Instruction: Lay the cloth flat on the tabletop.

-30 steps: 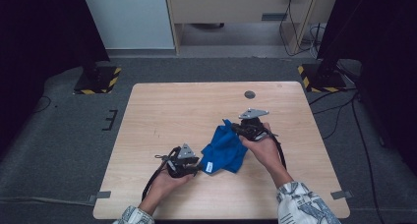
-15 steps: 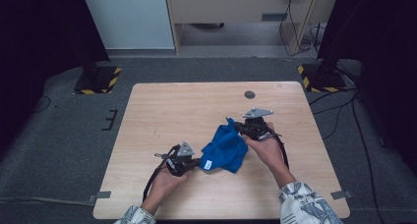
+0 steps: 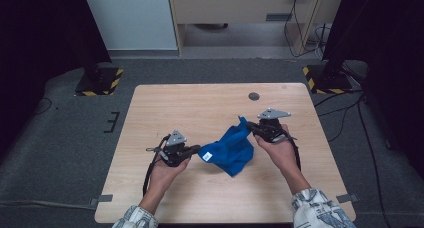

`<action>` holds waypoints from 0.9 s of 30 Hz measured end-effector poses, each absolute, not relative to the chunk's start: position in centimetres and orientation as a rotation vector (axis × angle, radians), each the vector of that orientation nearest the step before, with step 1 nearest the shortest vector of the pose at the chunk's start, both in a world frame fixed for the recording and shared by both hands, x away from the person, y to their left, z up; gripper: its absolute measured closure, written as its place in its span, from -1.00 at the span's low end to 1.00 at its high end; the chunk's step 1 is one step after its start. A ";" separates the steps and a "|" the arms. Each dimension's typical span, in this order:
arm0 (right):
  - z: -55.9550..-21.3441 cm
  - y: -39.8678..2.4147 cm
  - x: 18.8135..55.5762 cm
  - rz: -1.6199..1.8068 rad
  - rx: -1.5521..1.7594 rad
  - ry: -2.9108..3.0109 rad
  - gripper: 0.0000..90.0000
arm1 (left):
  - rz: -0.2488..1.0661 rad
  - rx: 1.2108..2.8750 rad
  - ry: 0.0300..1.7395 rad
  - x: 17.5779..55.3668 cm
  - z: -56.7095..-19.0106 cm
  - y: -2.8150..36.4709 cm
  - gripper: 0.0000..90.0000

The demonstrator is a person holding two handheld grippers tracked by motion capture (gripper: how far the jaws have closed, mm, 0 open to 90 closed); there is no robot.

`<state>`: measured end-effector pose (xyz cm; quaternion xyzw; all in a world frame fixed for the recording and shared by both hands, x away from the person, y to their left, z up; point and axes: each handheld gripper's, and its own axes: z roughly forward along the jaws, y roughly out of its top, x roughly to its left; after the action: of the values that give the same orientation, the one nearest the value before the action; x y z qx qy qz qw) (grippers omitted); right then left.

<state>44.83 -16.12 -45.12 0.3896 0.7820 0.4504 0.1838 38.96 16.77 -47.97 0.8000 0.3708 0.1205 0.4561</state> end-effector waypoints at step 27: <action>-43.5 -19.1 42.7 1.303 1.146 2.112 0.94 | 0.388 1.900 0.953 41.2 -43.0 16.7 1.00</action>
<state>42.72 -19.07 -43.52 0.4107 0.7566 0.4668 0.2025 41.24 16.72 -43.04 0.7757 0.3891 0.1583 0.4710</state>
